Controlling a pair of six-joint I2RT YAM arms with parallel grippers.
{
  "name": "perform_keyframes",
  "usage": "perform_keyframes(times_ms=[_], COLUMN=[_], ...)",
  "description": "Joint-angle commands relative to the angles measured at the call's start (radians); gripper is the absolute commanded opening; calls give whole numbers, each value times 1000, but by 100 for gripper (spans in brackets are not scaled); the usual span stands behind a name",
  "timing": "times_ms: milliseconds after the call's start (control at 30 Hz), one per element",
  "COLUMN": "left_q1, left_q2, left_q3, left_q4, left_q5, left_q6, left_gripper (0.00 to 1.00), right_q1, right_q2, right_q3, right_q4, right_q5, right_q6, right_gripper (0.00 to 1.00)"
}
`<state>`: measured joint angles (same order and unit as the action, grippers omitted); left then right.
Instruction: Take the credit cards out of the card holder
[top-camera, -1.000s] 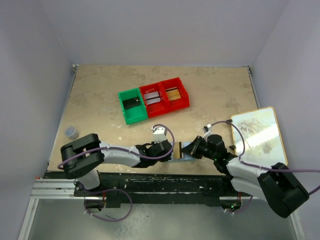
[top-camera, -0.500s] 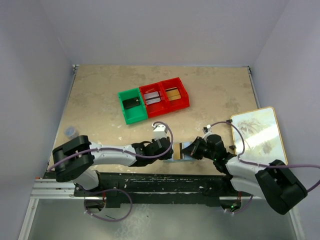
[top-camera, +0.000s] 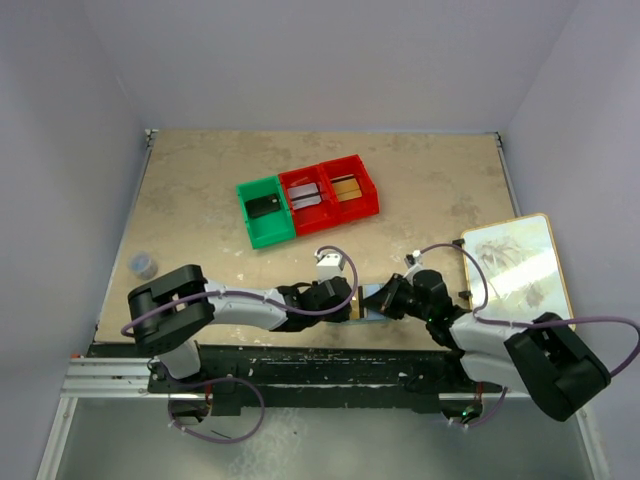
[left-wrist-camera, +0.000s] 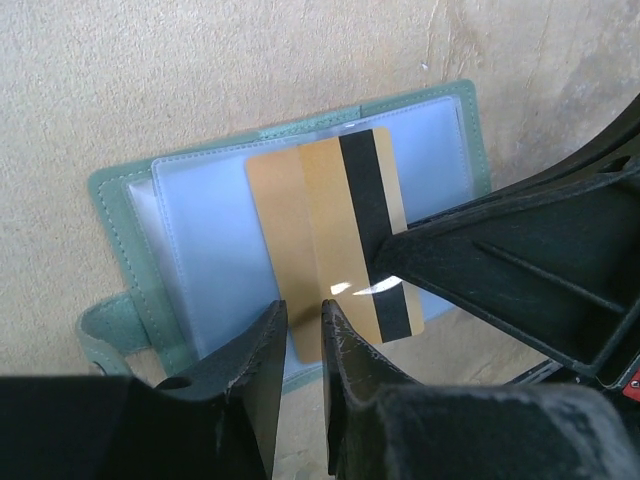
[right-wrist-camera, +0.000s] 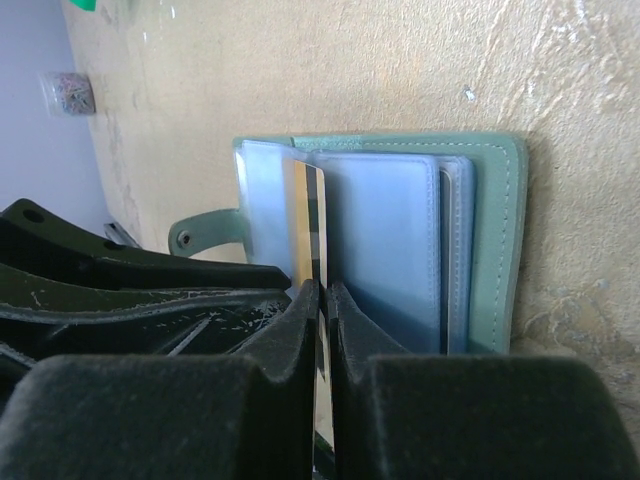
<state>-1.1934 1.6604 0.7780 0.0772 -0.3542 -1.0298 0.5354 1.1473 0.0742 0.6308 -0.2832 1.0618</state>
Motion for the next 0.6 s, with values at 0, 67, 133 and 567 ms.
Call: perform_keyframes(times_ms=[0,67,133,567], left_q1=[2,3,4,40], left_q2=[-13,-21,-21,37], left_q3=[25,18,12,-15], left_q4=[3,-3,-22,40], left_q5=[-9,-29,-53,66], left_q6=[-11,-12,-16,-21], left_gripper=[18,18,18,17], right_q1=[-2,-2,-2,-3], right_q2=[36,50,59,79], right_q3=[2,10,10,22], right_q4=[-5,-20,-16,8], right_q5=[-13,-10,-6,-19], right_q6=[-28,-33,-34,-42], right_gripper=[6,5,4,4])
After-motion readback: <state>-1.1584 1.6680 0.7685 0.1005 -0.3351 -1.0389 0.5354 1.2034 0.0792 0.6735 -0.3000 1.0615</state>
